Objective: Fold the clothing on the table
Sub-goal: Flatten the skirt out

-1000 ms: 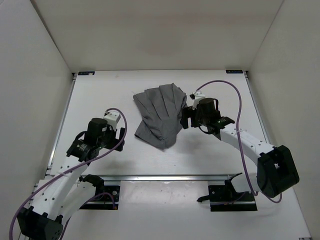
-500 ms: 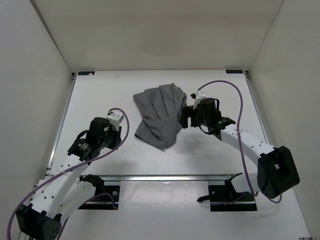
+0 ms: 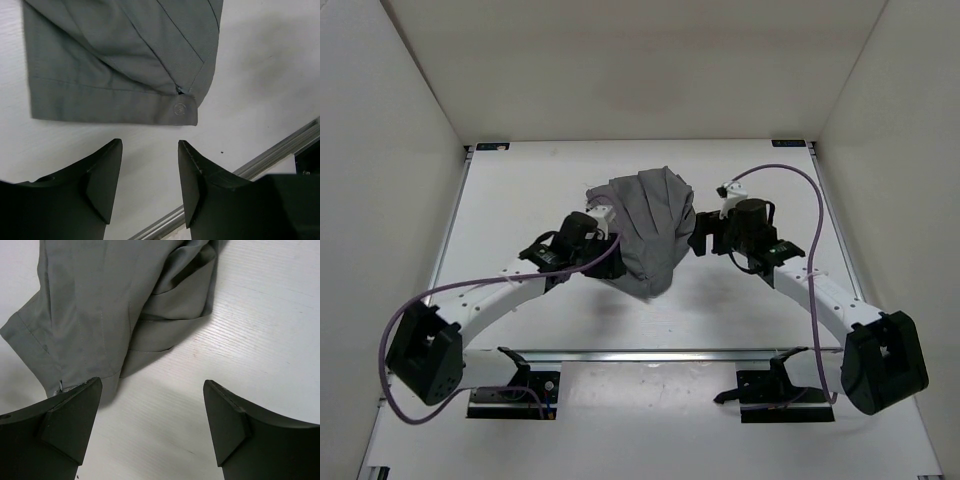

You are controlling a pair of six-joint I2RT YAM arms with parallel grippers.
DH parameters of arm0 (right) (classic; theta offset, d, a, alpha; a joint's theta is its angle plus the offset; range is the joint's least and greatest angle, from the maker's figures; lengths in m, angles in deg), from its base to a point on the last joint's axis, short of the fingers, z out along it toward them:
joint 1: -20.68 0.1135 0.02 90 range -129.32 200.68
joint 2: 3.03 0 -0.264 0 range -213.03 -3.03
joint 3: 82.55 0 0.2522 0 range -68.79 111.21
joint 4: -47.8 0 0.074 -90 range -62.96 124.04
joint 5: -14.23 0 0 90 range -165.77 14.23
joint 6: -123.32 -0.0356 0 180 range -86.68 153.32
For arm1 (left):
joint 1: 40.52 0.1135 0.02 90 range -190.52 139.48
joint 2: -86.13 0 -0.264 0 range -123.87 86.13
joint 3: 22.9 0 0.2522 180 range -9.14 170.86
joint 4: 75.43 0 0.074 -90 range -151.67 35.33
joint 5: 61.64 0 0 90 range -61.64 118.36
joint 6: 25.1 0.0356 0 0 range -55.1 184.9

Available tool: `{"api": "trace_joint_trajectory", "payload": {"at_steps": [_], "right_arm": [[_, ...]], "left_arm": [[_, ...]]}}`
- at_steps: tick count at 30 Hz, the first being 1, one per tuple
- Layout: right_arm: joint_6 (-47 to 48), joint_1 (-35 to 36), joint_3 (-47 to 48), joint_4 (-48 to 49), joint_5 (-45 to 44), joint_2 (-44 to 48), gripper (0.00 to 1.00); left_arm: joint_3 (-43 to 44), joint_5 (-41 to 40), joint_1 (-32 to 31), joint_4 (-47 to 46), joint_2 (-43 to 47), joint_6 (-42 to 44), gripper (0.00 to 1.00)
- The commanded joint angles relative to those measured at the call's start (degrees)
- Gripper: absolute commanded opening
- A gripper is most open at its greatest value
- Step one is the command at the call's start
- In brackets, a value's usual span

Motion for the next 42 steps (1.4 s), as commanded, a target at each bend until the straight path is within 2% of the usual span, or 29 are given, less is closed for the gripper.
{"api": "trace_joint_trajectory", "payload": {"at_steps": [1,4,13,20,26,29,33,34,35,36,37,42], "right_arm": [[-0.7,-2.0,-1.2,3.1,1.1,2.9,0.8],[-1.1,-3.4,-2.0,3.5,2.7,3.7,0.8],[-1.1,-5.3,-3.4,4.7,5.7,5.2,0.8],[-1.1,-7.2,-4.5,4.6,7.4,6.7,0.8],[-1.1,-8.4,-4.8,6.3,8.5,8.7,0.8],[-1.5,-8.8,-5.0,7.1,9.2,9.3,0.8],[-1.7,-9.0,-5.5,7.1,9.3,9.2,0.8],[-1.5,-8.9,-5.4,7.0,9.5,8.8,0.81],[-1.5,-9.0,-5.4,7.1,9.5,9.2,0.8],[-1.5,-9.1,-5.4,7.2,9.6,9.5,0.8],[-1.7,-9.1,-5.5,7.2,9.4,9.5,0.8],[-1.8,-10.0,-6.9,7.7,10.0,9.4,0.81]], "left_arm": [[1.8,-1.7,-3.1,-6.0,-2.8,-7.0,0.59],[2.0,-2.0,-4.6,-9.7,-6.2,-10.0,0.64],[6.8,-3.7,-9.5,-13.3,-17.6,-13.2,0.66],[11.4,-6.5,-11.8,-9.3,-25.5,-13.0,0.64],[10.7,-9.0,-11.3,-5.9,-25.5,-12.3,0.63],[10.7,-8.6,-11.6,-6.4,-25.8,-12.3,0.52],[12.0,-6.9,-12.0,-6.8,-27.9,-12.4,0.48],[12.5,-6.8,-12.1,-6.8,-29.0,-12.1,0.43],[13.0,-6.7,-12.5,-6.8,-29.3,-12.2,0.34],[13.5,-6.0,-12.3,-6.4,-29.9,-12.1,0.12],[13.6,-5.9,-12.3,-6.4,-29.7,-11.8,0.0],[16.3,-6.7,-10.4,-2.7,-24.5,-9.1,0.0]]}}
